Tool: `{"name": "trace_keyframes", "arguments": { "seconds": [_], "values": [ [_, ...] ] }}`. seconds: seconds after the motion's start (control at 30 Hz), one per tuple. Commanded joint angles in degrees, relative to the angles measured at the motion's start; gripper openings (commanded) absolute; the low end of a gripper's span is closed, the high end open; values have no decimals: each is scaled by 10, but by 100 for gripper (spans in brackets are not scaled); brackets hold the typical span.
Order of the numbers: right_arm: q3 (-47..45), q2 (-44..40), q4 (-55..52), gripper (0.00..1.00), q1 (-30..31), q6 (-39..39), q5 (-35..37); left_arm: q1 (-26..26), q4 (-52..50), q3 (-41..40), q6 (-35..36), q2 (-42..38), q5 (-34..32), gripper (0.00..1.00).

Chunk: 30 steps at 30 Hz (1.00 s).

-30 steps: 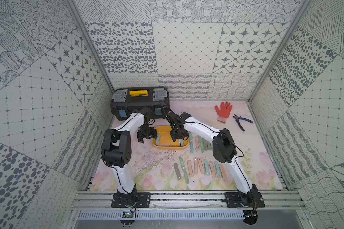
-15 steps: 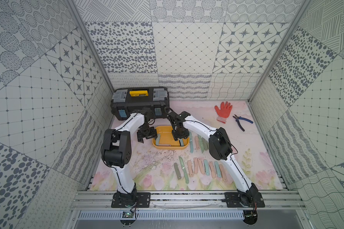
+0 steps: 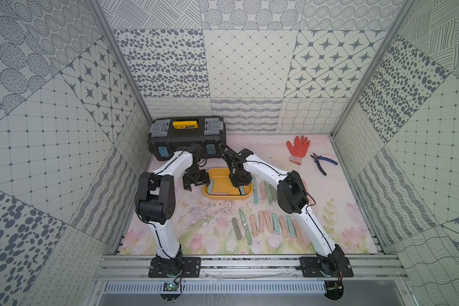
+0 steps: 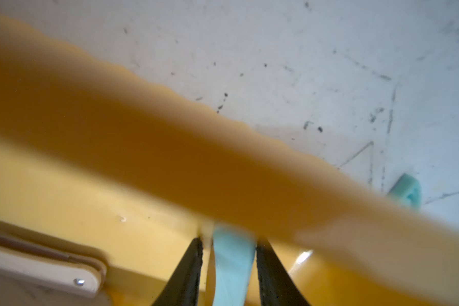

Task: Take the fruit knife out of the storage box
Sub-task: Pick up the fruit knife from the storage box.

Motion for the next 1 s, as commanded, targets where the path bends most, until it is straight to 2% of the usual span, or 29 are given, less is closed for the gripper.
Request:
{"name": "trace_keyframes", "arguments": {
  "seconds": [0.0, 0.47, 0.7, 0.87, 0.97],
  "values": [
    [19, 4, 10, 30, 1, 2, 2, -1, -13, 7, 2, -9, -8, 80],
    [38, -26, 38, 21, 2, -4, 20, -1, -12, 7, 2, -9, -8, 81],
    [77, 10, 49, 21, 2, -12, 11, -1, -12, 7, 2, -9, -7, 80],
    [85, 7, 31, 45, 9, -13, 33, -1, -13, 7, 2, -9, -9, 80],
    [65, -10, 25, 49, 9, -14, 37, -1, -12, 7, 2, -8, -6, 80]
  ]
}}
